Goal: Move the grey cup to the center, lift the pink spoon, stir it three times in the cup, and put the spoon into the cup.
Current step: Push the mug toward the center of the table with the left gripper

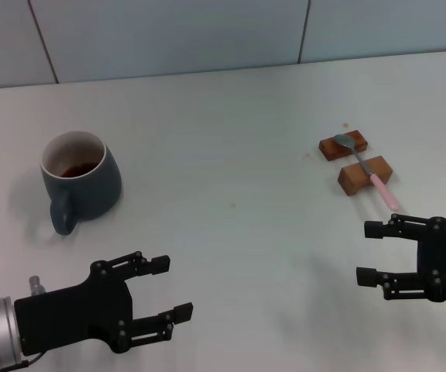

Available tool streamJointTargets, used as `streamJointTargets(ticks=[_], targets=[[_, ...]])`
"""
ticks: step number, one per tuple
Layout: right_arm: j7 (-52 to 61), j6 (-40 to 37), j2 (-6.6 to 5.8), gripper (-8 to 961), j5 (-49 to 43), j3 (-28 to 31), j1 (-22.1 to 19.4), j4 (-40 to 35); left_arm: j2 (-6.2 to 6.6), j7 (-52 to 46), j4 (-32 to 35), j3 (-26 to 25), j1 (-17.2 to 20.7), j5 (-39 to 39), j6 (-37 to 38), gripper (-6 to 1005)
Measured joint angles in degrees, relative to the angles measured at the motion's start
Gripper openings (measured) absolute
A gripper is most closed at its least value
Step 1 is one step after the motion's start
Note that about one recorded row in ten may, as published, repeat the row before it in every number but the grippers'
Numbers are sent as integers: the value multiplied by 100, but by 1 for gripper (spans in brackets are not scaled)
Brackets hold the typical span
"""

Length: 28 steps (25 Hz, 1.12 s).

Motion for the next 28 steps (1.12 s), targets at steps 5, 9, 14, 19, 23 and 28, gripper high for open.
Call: streamJointTargets(ticks=[5,9,14,19,23,28], targets=[[0,18,2,824,-9,1,1,0,0,-30,0,0,6,2,0,777],[0,24,7,825,-11,1,1,0,0,-31,0,0,14,11,-3,776],[0,34,25,825,-12,1,0,0,-37,25,58,-61,62,10,90,776],[0,42,41,824,-14,1,3,0,-106,35,198,-450,63,7,414,773],[0,42,49,824,-14,1,-8,0,-172,40,569,-1142,173,7,341,769],[0,38,70,824,-15,1,-8,-1,-310,352,613,-2431,124,-39,-392,733]])
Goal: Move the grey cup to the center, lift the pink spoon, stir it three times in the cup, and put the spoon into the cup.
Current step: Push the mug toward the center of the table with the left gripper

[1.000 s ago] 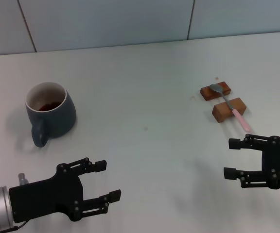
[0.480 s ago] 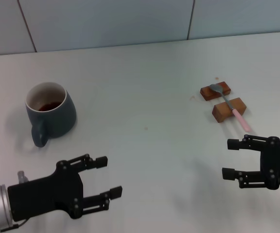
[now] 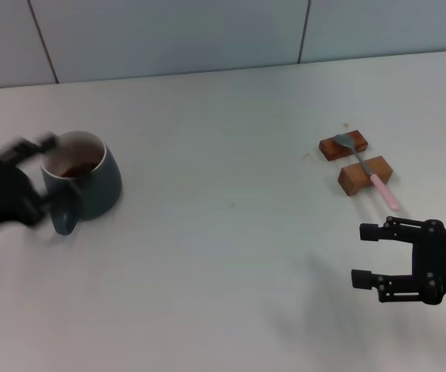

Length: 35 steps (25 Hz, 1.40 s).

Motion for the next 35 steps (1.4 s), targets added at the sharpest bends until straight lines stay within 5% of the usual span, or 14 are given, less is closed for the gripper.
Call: streamJointTargets(ticks=[7,11,15,19,23,35], targets=[[69,-44,6,824,4,8,8,-37,-29,1915,-1127,-529,-443,-1533,-1498,672],[99,-49,11,824,23,13,4,-49,-57,4324,-2449,-502,-912,-2904,-1619,497],[169,-54,11,825,29,11,2,-52,-60,5689,-3439,-470,-1290,-3752,-1495,364],[183,-58,18,825,34,38,1,-52,-60,5987,-3715,-474,-1404,-3888,-1406,246],[184,-59,27,825,42,61,-3,-52,-59,6824,-4685,-673,-1863,-3966,-1127,54],[185,-67,27,825,49,71,-35,-61,-59,6894,-5501,-714,-2324,-3819,-907,-2]])
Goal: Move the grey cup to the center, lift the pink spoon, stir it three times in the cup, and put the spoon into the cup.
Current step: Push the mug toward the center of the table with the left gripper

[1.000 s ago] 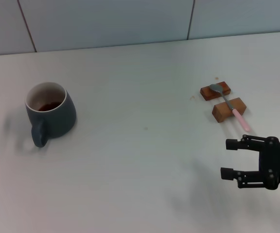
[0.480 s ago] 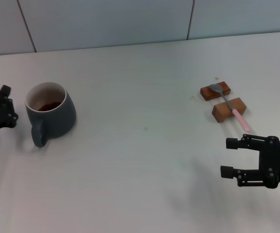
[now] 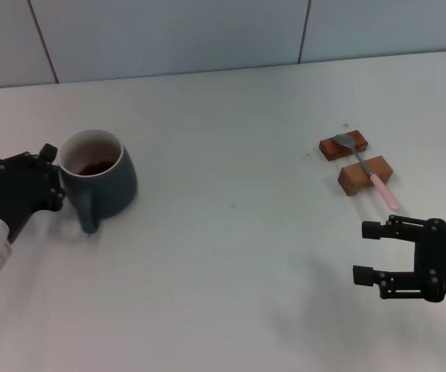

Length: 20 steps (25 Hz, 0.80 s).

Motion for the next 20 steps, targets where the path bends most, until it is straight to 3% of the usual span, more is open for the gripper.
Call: streamJointTargets(ticks=[4,10,12,15,16,17,20], targets=[[0,0,0,824,0,0,-11,0,0,11,-378,-245,-175,174,157,-2],[0,-1,0,825,0,0,-10,0,0,54,-577,-1695,-163,1956,121,-2],[4,-1,3,824,0,0,-10,0,0,78,-599,-1869,-153,2142,113,-2],[22,-5,5,824,0,-1,-24,0,1,607,-870,-2626,-142,2941,-7,-1],[26,-19,6,824,0,-1,-31,0,1,607,-870,-2626,-142,2941,-7,-1],[28,-39,7,825,0,-1,-42,0,0,876,-1041,-3007,-149,3392,-163,-1],[31,-72,8,825,0,0,-65,0,0,902,-1130,-3268,-162,3751,-312,-1]])
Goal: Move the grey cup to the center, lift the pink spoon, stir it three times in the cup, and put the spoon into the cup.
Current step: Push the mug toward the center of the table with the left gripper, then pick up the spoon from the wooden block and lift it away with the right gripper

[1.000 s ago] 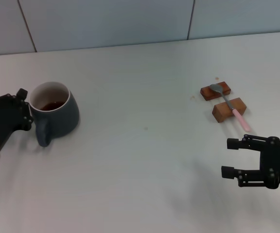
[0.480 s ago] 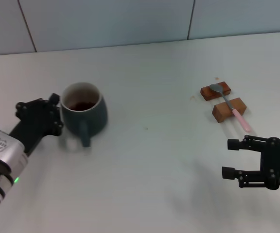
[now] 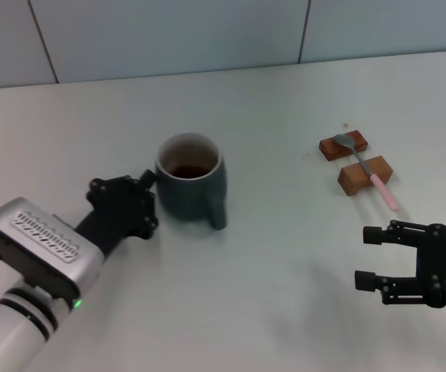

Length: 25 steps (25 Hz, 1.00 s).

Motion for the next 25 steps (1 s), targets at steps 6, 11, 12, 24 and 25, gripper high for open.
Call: streamJointTargets(ticks=[6,11,12,24,25], targets=[[3,-6,1,825,0,10,-29,0,2,-267,-202,-944,46,1315,-211,-1],[55,-25,1,824,391,205,-117,87,63,-1825,237,-1141,216,2089,300,-1],[104,-48,1,824,591,275,-160,142,67,-2414,592,-1106,282,2370,559,-1],[2578,586,-176,825,2811,1758,-923,2182,65,-5303,3201,-504,366,4452,1585,148],[2845,771,-159,825,2821,1928,-1008,2318,67,-5340,3240,-482,363,4457,1585,192]])
